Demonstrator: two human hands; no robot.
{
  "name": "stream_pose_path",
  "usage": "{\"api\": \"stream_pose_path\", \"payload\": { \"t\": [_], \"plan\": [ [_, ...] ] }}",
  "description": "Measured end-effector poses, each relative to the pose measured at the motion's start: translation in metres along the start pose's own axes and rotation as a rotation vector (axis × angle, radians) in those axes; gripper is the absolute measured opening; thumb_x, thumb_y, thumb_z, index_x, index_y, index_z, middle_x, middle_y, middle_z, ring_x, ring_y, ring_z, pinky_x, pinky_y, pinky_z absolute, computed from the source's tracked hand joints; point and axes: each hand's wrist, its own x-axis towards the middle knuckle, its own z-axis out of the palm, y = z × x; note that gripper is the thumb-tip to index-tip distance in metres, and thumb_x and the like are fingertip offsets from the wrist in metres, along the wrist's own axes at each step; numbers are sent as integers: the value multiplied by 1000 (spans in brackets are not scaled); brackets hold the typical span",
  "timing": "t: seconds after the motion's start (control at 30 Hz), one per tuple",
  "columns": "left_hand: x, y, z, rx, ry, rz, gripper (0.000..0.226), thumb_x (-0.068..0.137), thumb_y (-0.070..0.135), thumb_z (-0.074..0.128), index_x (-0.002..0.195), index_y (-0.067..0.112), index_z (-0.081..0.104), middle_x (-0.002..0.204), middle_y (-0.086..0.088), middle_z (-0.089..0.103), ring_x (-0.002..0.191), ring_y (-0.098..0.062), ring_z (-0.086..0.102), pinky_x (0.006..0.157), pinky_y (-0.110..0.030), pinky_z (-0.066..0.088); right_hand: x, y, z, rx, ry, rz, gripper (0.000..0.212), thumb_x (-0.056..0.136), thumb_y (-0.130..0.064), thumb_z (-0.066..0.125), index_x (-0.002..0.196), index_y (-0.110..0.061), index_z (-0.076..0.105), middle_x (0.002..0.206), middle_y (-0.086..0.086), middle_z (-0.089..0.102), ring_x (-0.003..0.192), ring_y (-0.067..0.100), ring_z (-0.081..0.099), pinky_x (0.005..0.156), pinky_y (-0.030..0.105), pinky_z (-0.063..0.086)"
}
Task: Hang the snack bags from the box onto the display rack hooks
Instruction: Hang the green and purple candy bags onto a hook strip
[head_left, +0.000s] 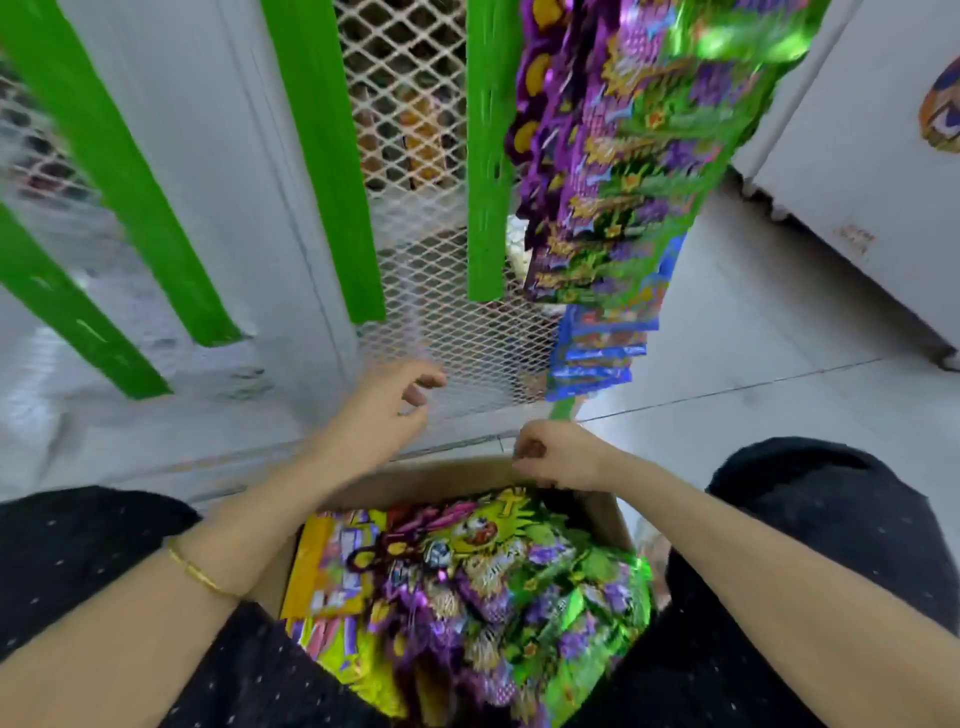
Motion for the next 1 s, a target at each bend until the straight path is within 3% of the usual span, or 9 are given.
{"api": "stream_pose_path", "payload": {
  "t": [0.1, 0.2, 0.3, 0.53, 0.63, 0.7, 0.83, 0.93, 1.0],
  "plan": [
    [0, -16, 4, 70, -45, -48, 22, 89, 6, 57, 109, 14, 60, 113, -4, 56, 82, -5, 54, 69, -7, 37, 14, 7, 32, -75, -133, 126, 39, 90, -36, 57, 113, -5, 55, 113, 15, 61, 105, 29, 56, 74, 28, 38],
    [3, -19, 2, 83, -66, -58, 23, 90, 10, 55, 112, 15, 60, 111, 3, 52, 85, -4, 54, 68, -4, 38, 19, 11, 59, -162, -216, 325, 61, 89, -53, 51, 122, -2, 44, 122, 16, 57, 110, 30, 55, 83, 35, 44],
    [2, -22, 0, 65, -58, -72, 22, 91, 10, 55, 112, 17, 60, 111, 6, 51, 82, 0, 51, 67, 1, 37, 18, 11, 77, -205, -188, 444, 86, 75, -66, 60, 129, -3, 35, 127, 16, 50, 113, 32, 53, 90, 42, 47],
    [-5, -29, 1, 53, -55, -114, 22, 92, 13, 54, 113, 17, 60, 111, 8, 53, 85, 2, 51, 67, -5, 38, 16, 4, 82, 172, -71, 623, 98, 68, -42, 79, 136, 3, 23, 140, 21, 30, 123, 32, 44, 100, 35, 40],
    [-7, -30, 3, 52, -66, -130, 23, 92, 13, 54, 114, 15, 60, 110, 7, 55, 87, -2, 52, 67, -4, 38, 12, 8, 75, 331, -44, 604, 76, 69, -31, 81, 123, 2, 38, 115, 15, 55, 106, 26, 54, 86, 32, 46],
    [-7, -32, 5, 48, -87, -159, 22, 92, 15, 55, 114, 13, 60, 114, 2, 58, 90, -6, 52, 68, -8, 38, 7, 9, 64, 493, -28, 593, 65, 66, -26, 84, 111, 1, 46, 99, 12, 61, 91, 24, 59, 85, 37, 51],
    [-9, -38, 14, 27, -149, -341, 43, 92, 23, 57, 130, 5, 49, 131, -11, 53, 116, -20, 51, 94, -25, 38, -11, 8, 23, 755, -70, 465, 82, 55, -28, 86, 125, -4, 52, 122, 13, 60, 106, 29, 59, 99, 40, 45],
    [-12, -36, 20, -169, -206, -535, 58, 87, 35, 63, 133, 5, 44, 132, -10, 52, 120, -24, 51, 103, -31, 38, -29, 7, -4, 949, -15, 276, 52, 69, -13, 77, 116, -11, 54, 106, 14, 66, 83, 23, 68, 80, 36, 56],
    [-13, -26, 20, -464, -193, -618, 46, 82, 31, 69, 118, 6, 57, 117, -11, 64, 109, -28, 60, 101, -41, 44, -37, 7, -11, 1018, 72, 169, 59, 72, -6, 73, 125, -12, 47, 104, 14, 67, 75, 21, 70, 66, 30, 57]
  ]
}}
